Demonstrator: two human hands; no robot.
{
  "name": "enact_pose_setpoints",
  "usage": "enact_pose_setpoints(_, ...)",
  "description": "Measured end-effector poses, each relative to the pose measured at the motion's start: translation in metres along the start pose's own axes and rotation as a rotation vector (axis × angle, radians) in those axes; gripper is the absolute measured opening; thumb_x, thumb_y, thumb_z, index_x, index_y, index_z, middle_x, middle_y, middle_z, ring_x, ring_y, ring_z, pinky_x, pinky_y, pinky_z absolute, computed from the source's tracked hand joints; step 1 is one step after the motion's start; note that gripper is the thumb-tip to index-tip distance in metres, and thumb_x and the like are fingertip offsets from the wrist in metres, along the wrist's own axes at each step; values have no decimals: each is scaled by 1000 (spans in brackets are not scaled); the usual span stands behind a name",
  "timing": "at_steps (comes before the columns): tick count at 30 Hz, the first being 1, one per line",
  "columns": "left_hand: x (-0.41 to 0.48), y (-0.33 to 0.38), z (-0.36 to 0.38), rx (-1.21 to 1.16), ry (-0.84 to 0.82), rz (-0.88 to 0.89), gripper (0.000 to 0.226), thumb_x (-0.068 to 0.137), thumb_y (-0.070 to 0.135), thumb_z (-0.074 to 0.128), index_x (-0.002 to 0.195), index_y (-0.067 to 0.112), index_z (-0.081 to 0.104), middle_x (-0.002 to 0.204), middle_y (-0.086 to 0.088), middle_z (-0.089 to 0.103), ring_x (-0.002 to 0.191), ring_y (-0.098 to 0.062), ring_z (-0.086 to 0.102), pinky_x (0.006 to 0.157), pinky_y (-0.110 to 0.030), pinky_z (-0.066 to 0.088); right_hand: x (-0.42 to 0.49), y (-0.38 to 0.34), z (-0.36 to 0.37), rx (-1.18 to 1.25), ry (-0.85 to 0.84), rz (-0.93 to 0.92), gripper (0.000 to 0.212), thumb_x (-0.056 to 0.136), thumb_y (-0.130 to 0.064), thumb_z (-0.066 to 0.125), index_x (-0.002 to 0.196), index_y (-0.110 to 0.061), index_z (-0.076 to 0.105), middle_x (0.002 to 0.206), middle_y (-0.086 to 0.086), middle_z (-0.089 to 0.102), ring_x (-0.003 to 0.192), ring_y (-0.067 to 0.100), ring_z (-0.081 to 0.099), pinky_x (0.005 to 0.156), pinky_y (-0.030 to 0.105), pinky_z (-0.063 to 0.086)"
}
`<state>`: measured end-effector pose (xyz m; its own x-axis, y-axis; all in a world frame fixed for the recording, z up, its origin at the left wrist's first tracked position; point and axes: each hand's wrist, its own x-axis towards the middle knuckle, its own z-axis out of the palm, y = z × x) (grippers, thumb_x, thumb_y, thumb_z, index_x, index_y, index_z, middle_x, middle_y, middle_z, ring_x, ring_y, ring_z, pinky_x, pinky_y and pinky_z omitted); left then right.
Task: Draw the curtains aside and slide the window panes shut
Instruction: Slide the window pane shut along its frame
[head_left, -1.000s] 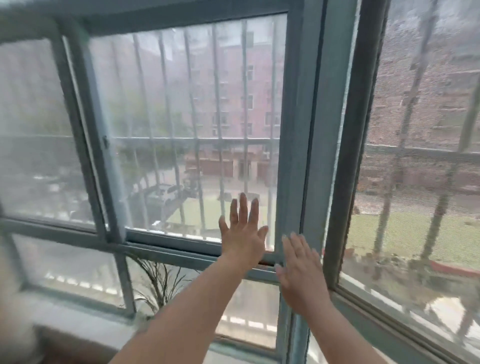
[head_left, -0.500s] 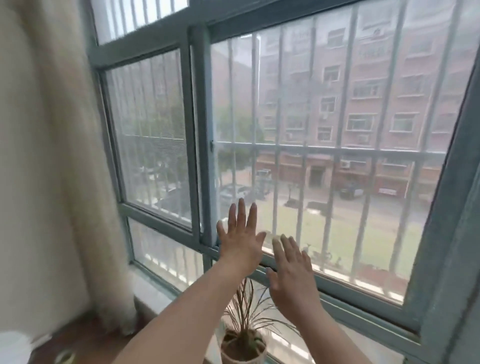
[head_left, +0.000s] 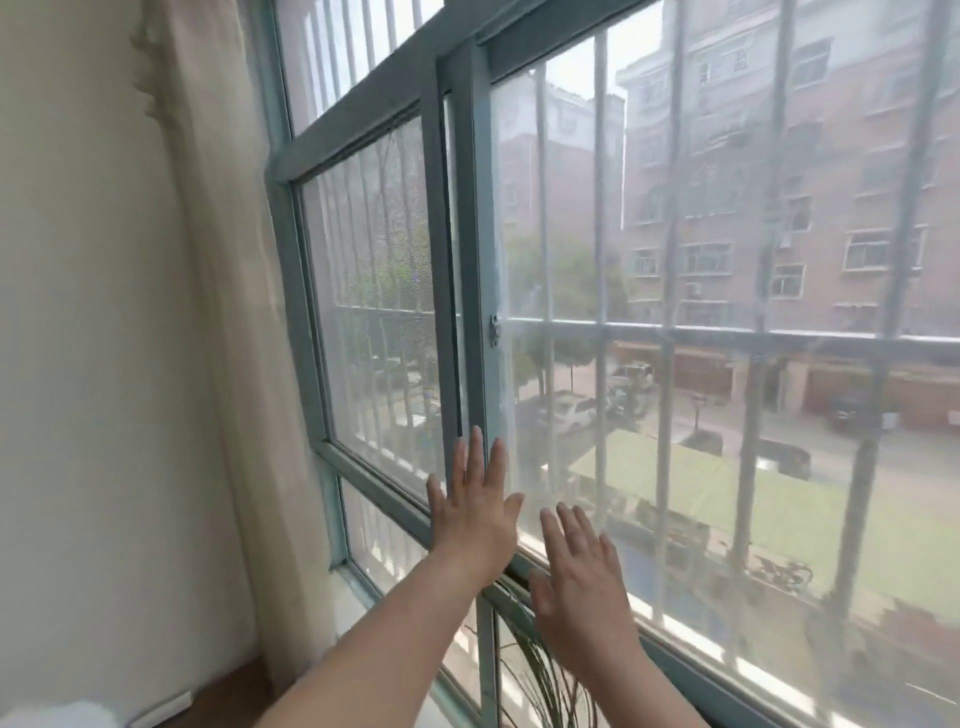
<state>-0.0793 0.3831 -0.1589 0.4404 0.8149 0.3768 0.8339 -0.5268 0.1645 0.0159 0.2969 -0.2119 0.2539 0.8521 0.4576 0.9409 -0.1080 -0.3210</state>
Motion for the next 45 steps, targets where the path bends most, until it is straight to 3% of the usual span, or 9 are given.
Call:
enact_pose_setpoints(13, 114, -13, 22, -57, 38, -83, 64, 99, 41, 20, 144, 25, -21, 150, 3, -33, 138, -13, -26, 111, -46, -9, 102, 35, 38, 86, -61, -80, 60, 97, -32, 32, 149, -20, 3, 158, -1, 1, 143, 12, -6, 115, 32, -6)
enact_pose_setpoints(21, 207, -31, 18, -119, 142, 46, 62, 100, 34, 20, 143, 22, -23, 148, 3, -35, 137, -13, -28, 108, -39, -16, 168, 41, 67, 46, -49, -44, 60, 98, -28, 32, 149, -16, 3, 158, 0, 6, 143, 11, 3, 115, 28, 1)
enact_pose_setpoints(28, 302, -72, 0, -203, 302, 145, 62, 100, 27, 27, 147, 18, -14, 152, 2, -27, 141, -14, -18, 108, -32, -11, 252, 20, 96, 96, 6, 62, 59, 98, -26, 33, 149, -16, 5, 157, -2, 11, 142, 11, 9, 114, 26, 6)
enact_pose_setpoints(32, 341, -86, -10, -245, 351, 226, 63, 100, 29, 29, 148, 14, -8, 155, -1, -20, 142, -14, -13, 113, -32, -3, 290, 10, 114, 145, 2, 143, 61, 97, -26, 34, 149, -15, 3, 157, 0, 10, 142, 12, 10, 113, 24, 5)
enact_pose_setpoints(37, 363, -89, -11, -257, 382, 243, 63, 99, 31, 30, 148, 10, -4, 156, -6, -13, 143, -16, -10, 114, -32, -3, 315, 3, 130, 178, -9, 219, 64, 97, -25, 38, 149, -12, 2, 158, 2, 8, 142, 12, 10, 111, 22, 9)
enact_pose_setpoints(45, 368, -77, -4, -168, 488, 194, 64, 98, 37, 29, 148, 9, 1, 156, -11, 8, 143, -25, 8, 112, -50, -3, 338, 1, 140, 236, 74, 302, 64, 97, -29, 39, 148, -18, 2, 157, -2, 14, 140, 14, 21, 105, 26, 24)
